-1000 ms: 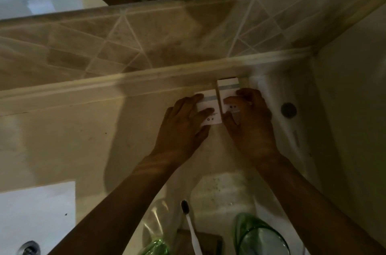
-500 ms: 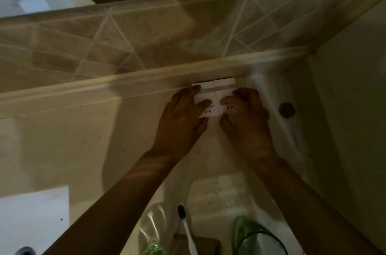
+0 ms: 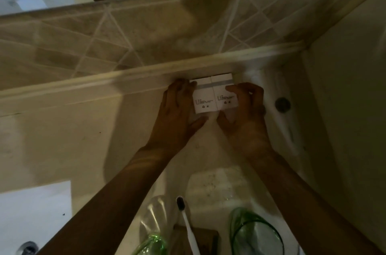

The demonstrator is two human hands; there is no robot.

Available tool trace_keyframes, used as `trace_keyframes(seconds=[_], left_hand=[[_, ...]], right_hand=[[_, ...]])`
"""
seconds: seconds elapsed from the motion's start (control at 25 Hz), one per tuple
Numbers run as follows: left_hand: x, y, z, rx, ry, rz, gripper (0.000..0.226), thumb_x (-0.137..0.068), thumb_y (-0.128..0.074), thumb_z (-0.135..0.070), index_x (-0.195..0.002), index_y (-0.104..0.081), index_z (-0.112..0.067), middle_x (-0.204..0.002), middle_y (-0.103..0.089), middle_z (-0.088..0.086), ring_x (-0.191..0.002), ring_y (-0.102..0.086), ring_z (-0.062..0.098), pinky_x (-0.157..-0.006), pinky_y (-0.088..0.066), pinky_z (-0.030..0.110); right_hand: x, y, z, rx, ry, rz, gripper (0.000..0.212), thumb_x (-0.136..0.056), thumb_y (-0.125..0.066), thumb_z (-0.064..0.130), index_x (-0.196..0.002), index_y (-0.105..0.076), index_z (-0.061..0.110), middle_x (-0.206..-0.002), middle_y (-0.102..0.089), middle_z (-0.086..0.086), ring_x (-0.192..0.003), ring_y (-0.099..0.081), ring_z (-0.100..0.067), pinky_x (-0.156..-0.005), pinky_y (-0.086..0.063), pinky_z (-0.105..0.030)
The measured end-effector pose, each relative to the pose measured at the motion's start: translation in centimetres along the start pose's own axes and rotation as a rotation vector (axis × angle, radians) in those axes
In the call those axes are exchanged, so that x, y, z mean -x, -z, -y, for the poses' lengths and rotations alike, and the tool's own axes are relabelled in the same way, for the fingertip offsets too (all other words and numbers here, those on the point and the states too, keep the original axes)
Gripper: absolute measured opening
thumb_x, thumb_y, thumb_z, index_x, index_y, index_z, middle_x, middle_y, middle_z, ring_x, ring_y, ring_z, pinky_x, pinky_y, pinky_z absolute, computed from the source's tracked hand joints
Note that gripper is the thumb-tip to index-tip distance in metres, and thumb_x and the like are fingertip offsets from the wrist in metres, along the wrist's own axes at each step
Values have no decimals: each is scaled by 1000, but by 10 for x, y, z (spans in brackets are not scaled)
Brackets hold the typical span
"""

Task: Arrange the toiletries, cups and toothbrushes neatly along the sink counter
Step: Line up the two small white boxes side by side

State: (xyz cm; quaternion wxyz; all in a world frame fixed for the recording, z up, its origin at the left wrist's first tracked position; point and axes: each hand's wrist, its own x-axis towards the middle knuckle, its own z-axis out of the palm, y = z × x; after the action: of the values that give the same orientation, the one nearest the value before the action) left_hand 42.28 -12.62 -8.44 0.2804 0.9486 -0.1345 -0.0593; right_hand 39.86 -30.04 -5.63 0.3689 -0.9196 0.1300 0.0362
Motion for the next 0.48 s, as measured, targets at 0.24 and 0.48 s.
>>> trace_keyframes(seconds=[0.24, 0.48], left_hand=[[38, 39, -19, 71, 223, 99, 88, -82, -75, -49, -153, -28, -27, -156, -22, 3, -139, -34, 20, -108, -38, 29], [116, 70, -54, 310, 338, 84, 24, -90, -70, -31, -112, -68, -24, -97, -69, -11, -84, -66, 0, -73, -53, 19]], right_hand=[[49, 30, -9, -153, -74, -87, 48, -82, -69, 15, -126, -52, 24, -133, -30, 9, -118, -50, -11, -91, -49, -16], [141, 66, -44, -260, -186, -81, 27, -88, -64, 12, -103, -62, 34, -121, -59, -1, -90, -62, -1, -70, -50, -9]])
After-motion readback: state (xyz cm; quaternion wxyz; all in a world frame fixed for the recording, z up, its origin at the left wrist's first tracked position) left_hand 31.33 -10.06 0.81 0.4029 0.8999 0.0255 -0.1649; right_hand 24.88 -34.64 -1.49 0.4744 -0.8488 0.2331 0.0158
